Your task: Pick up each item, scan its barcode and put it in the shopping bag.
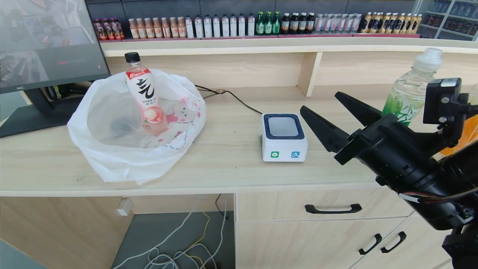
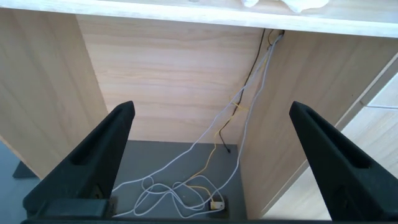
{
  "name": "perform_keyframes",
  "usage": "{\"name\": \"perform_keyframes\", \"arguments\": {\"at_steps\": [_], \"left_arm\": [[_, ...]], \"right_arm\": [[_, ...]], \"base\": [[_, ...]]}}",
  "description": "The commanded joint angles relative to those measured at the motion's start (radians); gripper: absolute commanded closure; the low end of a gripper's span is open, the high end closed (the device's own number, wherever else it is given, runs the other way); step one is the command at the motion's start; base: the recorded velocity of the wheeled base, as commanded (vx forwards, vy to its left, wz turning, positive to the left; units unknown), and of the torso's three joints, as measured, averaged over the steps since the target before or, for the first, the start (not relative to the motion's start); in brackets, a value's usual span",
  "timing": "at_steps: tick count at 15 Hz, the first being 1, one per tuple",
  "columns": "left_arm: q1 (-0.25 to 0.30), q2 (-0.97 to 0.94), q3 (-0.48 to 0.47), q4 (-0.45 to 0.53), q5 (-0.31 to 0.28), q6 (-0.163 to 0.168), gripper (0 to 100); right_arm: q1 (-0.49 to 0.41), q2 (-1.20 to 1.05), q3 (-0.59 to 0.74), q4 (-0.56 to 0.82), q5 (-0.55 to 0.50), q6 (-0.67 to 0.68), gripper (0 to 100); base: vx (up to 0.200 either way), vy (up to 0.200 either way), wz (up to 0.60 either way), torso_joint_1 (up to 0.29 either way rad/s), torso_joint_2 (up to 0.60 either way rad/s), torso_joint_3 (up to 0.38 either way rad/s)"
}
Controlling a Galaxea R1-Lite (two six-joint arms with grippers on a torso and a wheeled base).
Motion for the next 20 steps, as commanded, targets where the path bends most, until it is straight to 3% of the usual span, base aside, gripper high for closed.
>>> {"name": "perform_keyframes", "arguments": {"at_steps": [1, 18, 20], "left_arm": [[0.0, 0.0, 0.0, 0.0, 0.001, -0.001, 0], [-0.002, 0.0, 0.0, 0.0, -0.001, 0.001, 0], [0.0, 0.0, 0.0, 0.0, 0.001, 0.001, 0]], "right_arm": [[0.001, -0.015, 0.017, -0.002, 0.0, 0.0, 0], [-0.002, -0.023, 0.078, -0.002, -0.001, -0.006, 0], [-0.001, -0.024, 0.1, -0.002, -0.001, -0.006, 0]], "base": [[0.0, -0.2, 0.0, 0.002, 0.0, -0.002], [0.0, -0.2, 0.0, 0.003, 0.0, 0.002], [0.0, 0.0, 0.0, 0.0, 0.0, 0.0]]}}
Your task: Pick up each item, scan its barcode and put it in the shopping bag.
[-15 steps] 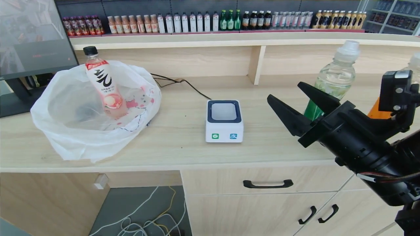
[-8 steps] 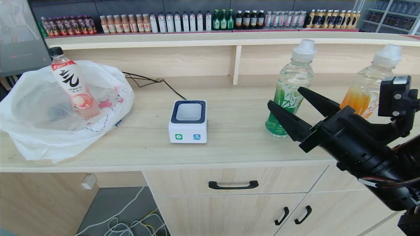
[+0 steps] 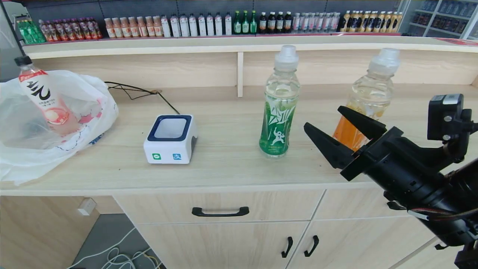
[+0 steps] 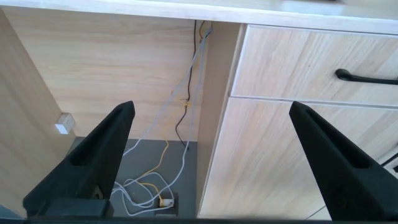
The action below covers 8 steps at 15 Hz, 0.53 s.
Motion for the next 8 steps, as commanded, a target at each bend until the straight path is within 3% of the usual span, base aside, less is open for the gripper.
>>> {"name": "perform_keyframes", "arguments": {"at_steps": [1, 6, 8], "left_arm": [[0.0, 0.0, 0.0, 0.0, -0.001, 0.0, 0], [0.0, 0.0, 0.0, 0.0, -0.001, 0.001, 0], [0.0, 0.0, 0.0, 0.0, 0.001, 0.001, 0]], "right_arm": [[0.001, 0.002, 0.009, -0.001, 0.001, -0.001, 0], [0.032, -0.007, 0.009, -0.001, 0.001, -0.033, 0], [0.092, -0.024, 0.046, -0.001, 0.001, -0.056, 0]], "base": [[0.0, 0.0, 0.0, 0.0, 0.0, 0.0], [0.0, 0.0, 0.0, 0.0, 0.0, 0.0], [0.0, 0.0, 0.0, 0.0, 0.0, 0.0]]}}
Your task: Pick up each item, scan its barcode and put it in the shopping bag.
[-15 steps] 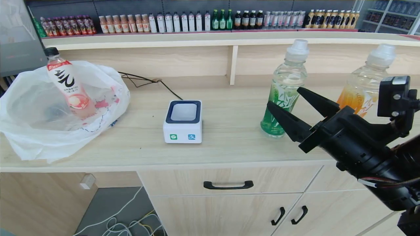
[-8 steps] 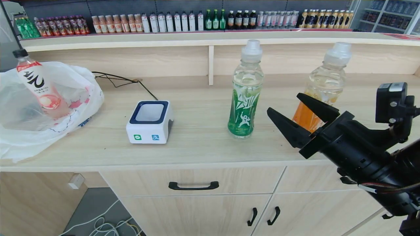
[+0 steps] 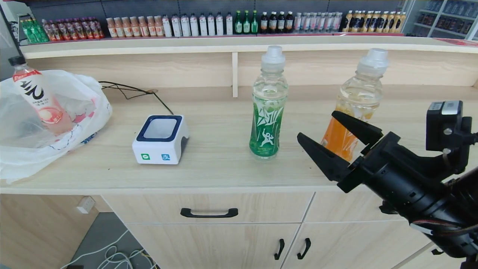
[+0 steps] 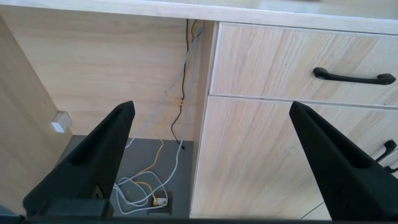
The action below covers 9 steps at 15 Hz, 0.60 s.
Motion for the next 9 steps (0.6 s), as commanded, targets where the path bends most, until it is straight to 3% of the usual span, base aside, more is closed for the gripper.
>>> {"name": "perform_keyframes", "arguments": {"at_steps": [1, 4, 6, 9], "left_arm": [[0.0, 0.0, 0.0, 0.0, -0.001, 0.0, 0], [-0.001, 0.0, 0.0, 0.0, -0.001, 0.0, 0], [-0.001, 0.0, 0.0, 0.0, -0.001, 0.001, 0], [-0.001, 0.0, 0.0, 0.0, 0.001, 0.001, 0]], "right_arm": [[0.061, -0.01, 0.048, -0.001, 0.001, -0.019, 0], [0.141, 0.012, 0.017, -0.001, -0.029, -0.096, 0], [0.242, 0.069, -0.049, -0.001, -0.23, -0.104, 0], [0.314, 0.159, -0.178, -0.001, -0.48, -0.104, 0]], "base": [[0.0, 0.0, 0.0, 0.0, 0.0, 0.0], [0.0, 0.0, 0.0, 0.0, 0.0, 0.0], [0.0, 0.0, 0.0, 0.0, 0.0, 0.0], [0.0, 0.0, 0.0, 0.0, 0.0, 0.0]]}}
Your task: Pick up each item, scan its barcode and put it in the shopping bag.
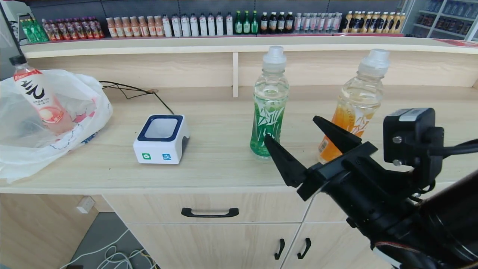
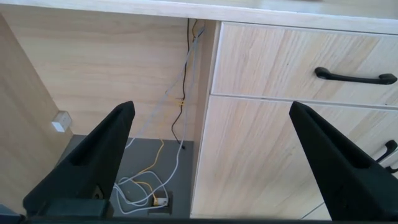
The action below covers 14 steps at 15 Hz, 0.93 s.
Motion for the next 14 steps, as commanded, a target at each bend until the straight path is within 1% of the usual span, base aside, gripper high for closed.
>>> {"name": "perform_keyframes", "arguments": {"at_steps": [1, 2, 3, 6, 8, 9, 11, 14], "left_arm": [[0.0, 0.0, 0.0, 0.0, -0.001, 0.0, 0], [0.0, 0.0, 0.0, 0.0, -0.001, 0.002, 0], [0.0, 0.0, 0.0, 0.0, -0.001, 0.0, 0], [0.0, 0.0, 0.0, 0.0, -0.001, 0.002, 0], [0.0, 0.0, 0.0, 0.0, -0.001, 0.002, 0], [0.0, 0.0, 0.0, 0.0, 0.001, 0.002, 0], [0.0, 0.0, 0.0, 0.0, -0.001, 0.002, 0], [0.0, 0.0, 0.0, 0.0, -0.001, 0.0, 0]], "right_arm": [[0.06, 0.092, -0.112, -0.002, -0.103, -0.001, 0], [0.07, 0.1, -0.134, 0.012, -0.13, -0.001, 0], [0.075, 0.104, -0.163, 0.057, -0.17, 0.001, 0], [0.07, 0.101, -0.183, 0.161, -0.204, -0.008, 0], [0.069, 0.104, -0.258, 0.267, -0.219, -0.008, 0], [0.054, 0.117, -0.29, 0.297, -0.228, -0.004, 0], [0.003, 0.158, -0.339, 0.305, -0.228, 0.009, 0], [-0.016, 0.219, -0.431, 0.307, -0.227, 0.009, 0]], "base": [[0.0, 0.0, 0.0, 0.0, 0.0, 0.0], [0.0, 0.0, 0.0, 0.0, 0.0, 0.0], [0.0, 0.0, 0.0, 0.0, 0.0, 0.0], [0.0, 0.0, 0.0, 0.0, 0.0, 0.0], [0.0, 0.0, 0.0, 0.0, 0.0, 0.0], [0.0, 0.0, 0.0, 0.0, 0.0, 0.0], [0.0, 0.0, 0.0, 0.0, 0.0, 0.0], [0.0, 0.0, 0.0, 0.0, 0.0, 0.0]]}}
